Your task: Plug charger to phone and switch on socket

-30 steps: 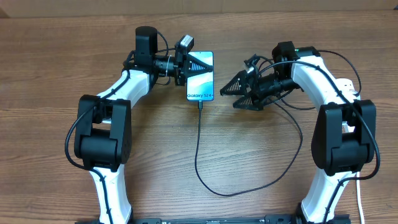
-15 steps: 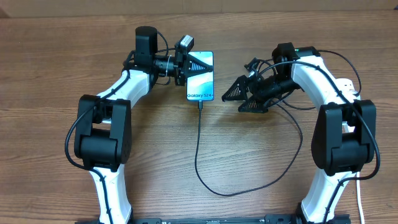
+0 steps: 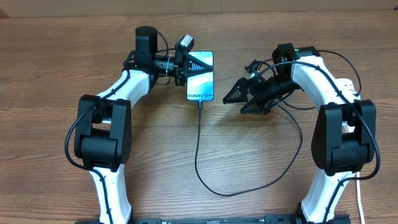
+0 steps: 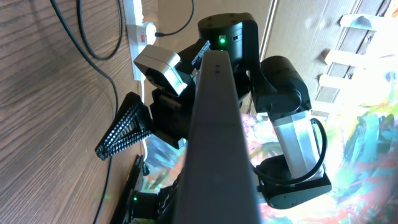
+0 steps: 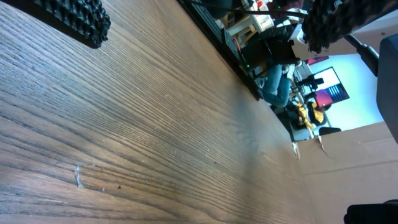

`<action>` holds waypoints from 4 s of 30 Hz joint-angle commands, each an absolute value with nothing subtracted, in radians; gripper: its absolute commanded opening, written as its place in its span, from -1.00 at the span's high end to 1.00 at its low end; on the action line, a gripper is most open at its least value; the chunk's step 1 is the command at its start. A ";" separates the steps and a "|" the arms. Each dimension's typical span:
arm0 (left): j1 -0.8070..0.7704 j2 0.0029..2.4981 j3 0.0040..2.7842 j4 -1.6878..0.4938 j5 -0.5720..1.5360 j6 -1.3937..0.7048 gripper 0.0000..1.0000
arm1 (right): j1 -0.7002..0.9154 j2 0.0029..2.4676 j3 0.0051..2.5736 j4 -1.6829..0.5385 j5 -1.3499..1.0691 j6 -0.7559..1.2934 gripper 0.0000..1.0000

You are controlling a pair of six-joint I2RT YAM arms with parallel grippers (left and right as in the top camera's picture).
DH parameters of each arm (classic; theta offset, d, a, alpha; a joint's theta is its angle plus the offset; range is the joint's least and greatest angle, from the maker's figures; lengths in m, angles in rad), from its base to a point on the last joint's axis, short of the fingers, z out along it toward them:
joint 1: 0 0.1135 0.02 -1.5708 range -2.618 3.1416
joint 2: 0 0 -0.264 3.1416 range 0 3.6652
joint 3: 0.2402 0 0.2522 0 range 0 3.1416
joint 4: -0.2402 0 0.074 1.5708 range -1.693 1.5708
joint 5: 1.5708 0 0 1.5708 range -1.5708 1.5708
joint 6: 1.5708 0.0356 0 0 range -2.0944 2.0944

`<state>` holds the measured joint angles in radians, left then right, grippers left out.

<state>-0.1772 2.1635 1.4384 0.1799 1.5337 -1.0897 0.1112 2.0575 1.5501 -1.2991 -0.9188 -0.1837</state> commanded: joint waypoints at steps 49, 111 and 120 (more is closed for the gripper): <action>-0.182 2.137 1.439 0.184 1.564 -1.078 0.92 | 0.083 1.925 1.579 -1.267 -0.913 -0.136 0.03; -0.169 2.137 1.439 0.184 1.561 -1.078 0.92 | 0.320 1.550 1.351 -1.032 -0.374 0.241 0.46; -0.169 2.137 1.439 0.184 1.559 -1.077 0.92 | 0.319 1.393 1.170 -0.860 -0.444 0.311 -0.37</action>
